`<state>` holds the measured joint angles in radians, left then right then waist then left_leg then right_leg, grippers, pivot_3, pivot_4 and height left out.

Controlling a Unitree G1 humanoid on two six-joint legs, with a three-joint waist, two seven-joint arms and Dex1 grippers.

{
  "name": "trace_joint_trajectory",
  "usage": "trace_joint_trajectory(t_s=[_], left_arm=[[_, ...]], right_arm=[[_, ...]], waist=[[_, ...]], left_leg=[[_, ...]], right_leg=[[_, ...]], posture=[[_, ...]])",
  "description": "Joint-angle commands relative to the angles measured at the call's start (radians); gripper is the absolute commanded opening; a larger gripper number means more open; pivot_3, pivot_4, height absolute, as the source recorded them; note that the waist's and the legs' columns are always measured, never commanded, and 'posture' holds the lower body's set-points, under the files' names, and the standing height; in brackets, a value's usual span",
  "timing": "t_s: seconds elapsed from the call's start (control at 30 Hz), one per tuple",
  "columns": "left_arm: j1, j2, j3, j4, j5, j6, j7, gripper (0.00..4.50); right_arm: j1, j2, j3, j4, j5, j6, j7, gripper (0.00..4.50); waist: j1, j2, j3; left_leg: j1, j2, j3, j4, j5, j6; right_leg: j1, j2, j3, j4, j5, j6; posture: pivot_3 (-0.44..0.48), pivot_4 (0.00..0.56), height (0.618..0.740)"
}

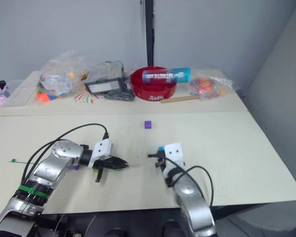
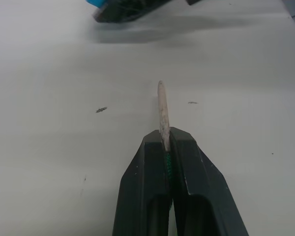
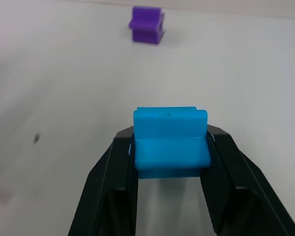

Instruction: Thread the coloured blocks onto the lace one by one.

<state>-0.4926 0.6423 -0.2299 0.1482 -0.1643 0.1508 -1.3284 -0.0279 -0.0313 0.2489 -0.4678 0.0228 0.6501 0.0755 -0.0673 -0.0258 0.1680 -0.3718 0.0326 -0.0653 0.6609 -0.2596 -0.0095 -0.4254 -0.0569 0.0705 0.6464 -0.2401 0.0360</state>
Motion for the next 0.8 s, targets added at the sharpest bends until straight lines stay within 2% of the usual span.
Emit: trace_joint_trajectory(t_s=[0.03, 0.23, 0.3, 0.4, 0.53, 0.67, 0.8], left_arm=[[-0.015, 0.004, 0.018, -0.017, -0.024, -0.011, -0.011, 0.0], [-0.024, -0.002, 0.014, -0.014, -0.023, -0.009, -0.019, 0.0], [-0.025, -0.004, 0.014, -0.015, -0.022, -0.008, -0.02, 0.0], [-0.03, -0.007, 0.013, -0.009, -0.019, -0.01, -0.021, 0.0], [-0.035, -0.01, 0.013, -0.001, -0.016, -0.012, -0.02, 0.0], [-0.042, -0.011, 0.016, 0.009, -0.015, -0.015, -0.018, 0.0], [-0.043, -0.011, 0.018, 0.007, -0.019, -0.013, -0.02, 0.0]], right_arm=[[0.047, 0.001, 0.026, -0.086, 0.013, 0.083, 0.001, 1.19], [0.076, 0.051, 0.006, -0.027, 0.05, 0.124, 0.002, 1.19], [0.078, 0.048, 0.0, -0.042, 0.064, 0.105, 0.022, 2.25], [0.062, 0.026, -0.019, -0.083, 0.09, 0.09, 0.063, 3.24], [0.035, -0.122, -0.07, -0.193, 0.163, 0.104, 0.21, 4.48], [0.004, -0.279, -0.122, -0.256, 0.294, 0.112, 0.396, 4.48], [-0.069, -0.462, -0.162, -0.214, 0.422, 0.075, 0.65, 4.48]], waist=[[0.001, 0.0, 0.0], [0.001, -0.001, 0.0], [0.001, -0.001, 0.0], [0.002, -0.001, 0.0], [0.005, -0.001, 0.0], [0.006, -0.001, 0.0], [0.007, -0.001, 0.0]], left_leg=[[0.001, 0.0, 0.0, 0.0, 0.0, 0.0], [0.001, 0.0, 0.0, 0.0, 0.0, 0.0], [0.001, 0.0, 0.0, 0.0, 0.0, 0.0], [0.001, 0.0, 0.0, 0.0, 0.0, 0.0], [0.001, 0.0, 0.0, 0.0, 0.0, 0.0], [0.0, 0.0, 0.0, 0.0, 0.0, 0.0], [0.001, 0.0, 0.0, 0.0, 0.0, 0.0]], right_leg=[[0.0, 0.0, 0.0, 0.0, 0.0, 0.0], [0.001, 0.0, 0.0, 0.0, 0.0, 0.0], [0.001, 0.0, 0.0, 0.0, 0.0, 0.0], [0.001, 0.0, 0.0, 0.0, 0.0, 0.0], [0.001, 0.0, 0.0, -0.001, 0.0, 0.0], [0.001, 0.0, 0.0, -0.001, 0.0, 0.0], [0.002, 0.0, 0.0, -0.001, 0.0, 0.0]], posture=[[0.0, 0.15, 0.731], [0.0, 0.15, 0.731], [0.0, 0.15, 0.731], [0.0, 0.15, 0.731], [0.0, 0.15, 0.731], [0.0, 0.15, 0.731], [0.0, 0.15, 0.731]])
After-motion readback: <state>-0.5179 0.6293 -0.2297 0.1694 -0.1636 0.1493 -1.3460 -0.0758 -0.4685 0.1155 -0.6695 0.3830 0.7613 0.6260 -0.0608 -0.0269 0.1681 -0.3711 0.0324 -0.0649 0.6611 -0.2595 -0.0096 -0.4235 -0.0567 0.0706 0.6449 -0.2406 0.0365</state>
